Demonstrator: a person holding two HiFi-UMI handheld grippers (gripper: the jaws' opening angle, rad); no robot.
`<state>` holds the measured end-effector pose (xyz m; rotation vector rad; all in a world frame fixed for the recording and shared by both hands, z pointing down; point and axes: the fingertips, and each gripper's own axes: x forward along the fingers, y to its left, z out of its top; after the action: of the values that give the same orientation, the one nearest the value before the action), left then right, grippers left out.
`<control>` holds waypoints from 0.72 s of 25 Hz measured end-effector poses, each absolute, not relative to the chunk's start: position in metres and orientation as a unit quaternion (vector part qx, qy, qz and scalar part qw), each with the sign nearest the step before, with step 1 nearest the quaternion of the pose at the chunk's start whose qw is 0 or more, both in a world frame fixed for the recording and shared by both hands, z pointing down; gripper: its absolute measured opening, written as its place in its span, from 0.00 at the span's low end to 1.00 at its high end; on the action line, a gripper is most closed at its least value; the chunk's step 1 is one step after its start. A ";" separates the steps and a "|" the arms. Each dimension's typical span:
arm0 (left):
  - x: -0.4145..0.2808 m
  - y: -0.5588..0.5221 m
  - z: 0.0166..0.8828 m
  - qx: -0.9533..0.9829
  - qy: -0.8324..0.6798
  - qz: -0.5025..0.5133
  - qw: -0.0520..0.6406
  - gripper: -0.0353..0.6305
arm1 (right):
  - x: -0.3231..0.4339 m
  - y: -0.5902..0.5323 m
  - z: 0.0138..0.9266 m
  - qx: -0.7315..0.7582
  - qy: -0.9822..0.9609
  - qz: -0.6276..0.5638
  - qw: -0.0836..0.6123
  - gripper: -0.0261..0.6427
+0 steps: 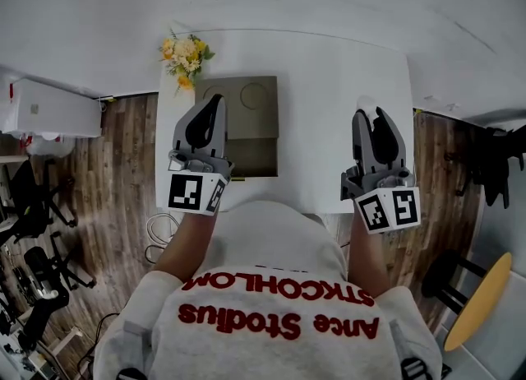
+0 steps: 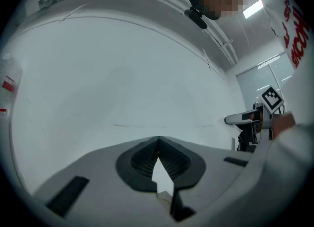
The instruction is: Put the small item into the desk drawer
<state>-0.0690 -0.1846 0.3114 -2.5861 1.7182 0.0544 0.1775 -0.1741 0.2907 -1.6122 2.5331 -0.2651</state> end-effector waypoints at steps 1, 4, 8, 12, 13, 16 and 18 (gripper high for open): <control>-0.072 -0.184 0.309 -0.831 0.555 0.020 0.021 0.06 | 0.175 -0.173 0.288 -0.531 0.841 -0.084 0.065 0.24; -0.080 -0.185 0.303 -0.825 0.564 0.023 0.029 0.06 | 0.166 -0.177 0.283 -0.519 0.849 -0.079 0.065 0.24; -0.093 -0.184 0.301 -0.812 0.583 0.021 0.035 0.06 | 0.148 -0.186 0.282 -0.492 0.865 -0.078 0.063 0.24; -0.113 -0.174 0.300 -0.793 0.608 0.019 0.038 0.06 | 0.123 -0.190 0.279 -0.458 0.883 -0.079 0.063 0.24; -0.119 -0.171 0.299 -0.789 0.613 0.018 0.039 0.06 | 0.116 -0.190 0.279 -0.449 0.887 -0.080 0.064 0.24; -0.137 -0.160 0.298 -0.772 0.634 0.014 0.041 0.06 | 0.092 -0.192 0.277 -0.419 0.902 -0.083 0.067 0.24; -0.151 -0.151 0.298 -0.758 0.651 0.011 0.043 0.06 | 0.073 -0.193 0.274 -0.393 0.913 -0.086 0.070 0.24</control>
<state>-0.1513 -0.1508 0.2978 -2.3187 1.9904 0.0339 0.0731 -0.1935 0.2744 -1.1836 2.7461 -0.2575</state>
